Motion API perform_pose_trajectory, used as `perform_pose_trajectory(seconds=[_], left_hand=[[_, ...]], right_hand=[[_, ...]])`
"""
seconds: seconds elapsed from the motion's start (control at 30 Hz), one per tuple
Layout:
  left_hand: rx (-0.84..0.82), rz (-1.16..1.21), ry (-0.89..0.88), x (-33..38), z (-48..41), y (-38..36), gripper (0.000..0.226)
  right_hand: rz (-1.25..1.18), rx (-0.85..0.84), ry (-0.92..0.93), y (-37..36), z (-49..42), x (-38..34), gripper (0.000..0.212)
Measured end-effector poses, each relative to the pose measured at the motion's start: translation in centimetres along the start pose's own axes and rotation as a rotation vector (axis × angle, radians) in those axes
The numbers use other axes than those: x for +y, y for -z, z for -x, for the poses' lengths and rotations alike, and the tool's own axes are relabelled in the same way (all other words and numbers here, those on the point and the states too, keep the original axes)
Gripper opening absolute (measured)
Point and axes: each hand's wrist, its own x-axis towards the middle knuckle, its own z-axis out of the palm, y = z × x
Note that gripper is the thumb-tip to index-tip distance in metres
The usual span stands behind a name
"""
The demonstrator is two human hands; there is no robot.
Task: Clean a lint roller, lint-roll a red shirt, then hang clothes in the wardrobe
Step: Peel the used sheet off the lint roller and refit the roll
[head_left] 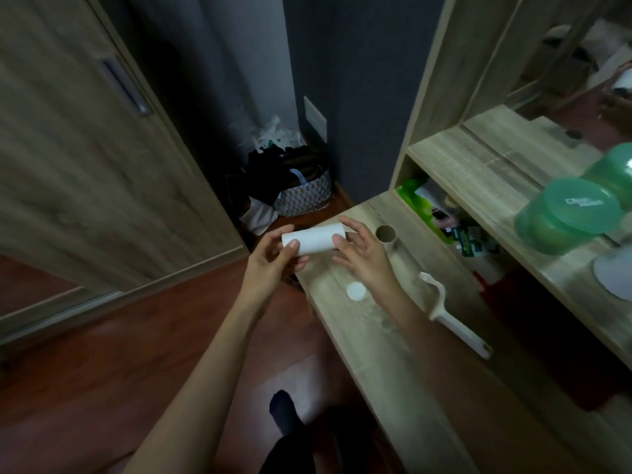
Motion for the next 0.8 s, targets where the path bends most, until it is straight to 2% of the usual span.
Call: perform_pose_trajectory(seconds=[0.07, 0.13, 0.23, 0.3, 0.37, 0.53, 0.7, 0.8], left_hand=[[0.118, -0.003, -0.012, -0.1, -1.3, 2.8, 0.027], [0.244, 0.021, -0.015, -0.4, -3.6, 6.2, 0.026], [0.344, 0.02, 0.039, -1.3, -7.7, 10.9, 0.027], [0.348, -0.007, 0.08, -2.7, -10.7, 13.4, 0.028], [0.326, -0.038, 0.122, -4.3, -13.8, 15.5, 0.03], [0.23, -0.186, 0.283, -9.4, -21.1, 18.4, 0.035], [0.147, -0.306, 0.4, -15.6, -26.9, 19.4, 0.036], [0.079, -0.424, 0.452, -19.6, -29.9, 19.9, 0.052]], right_hand=[[0.087, -0.022, 0.008, -2.1, -1.6, 1.1, 0.045], [0.272, -0.021, 0.037, -4.5, -4.3, 2.8, 0.043], [0.758, -0.025, 0.131, -6.9, -9.4, 6.2, 0.044], [1.127, -0.061, 0.164, -7.5, -12.7, 8.6, 0.049], [1.365, -0.082, 0.128, -7.4, -15.4, 10.2, 0.055], [1.577, -0.114, 0.05, -5.8, -19.2, 10.8, 0.07], [1.678, -0.107, 0.058, -5.4, -19.8, 11.0, 0.065], [1.703, -0.122, 0.0, -5.6, -20.0, 10.9, 0.062]])
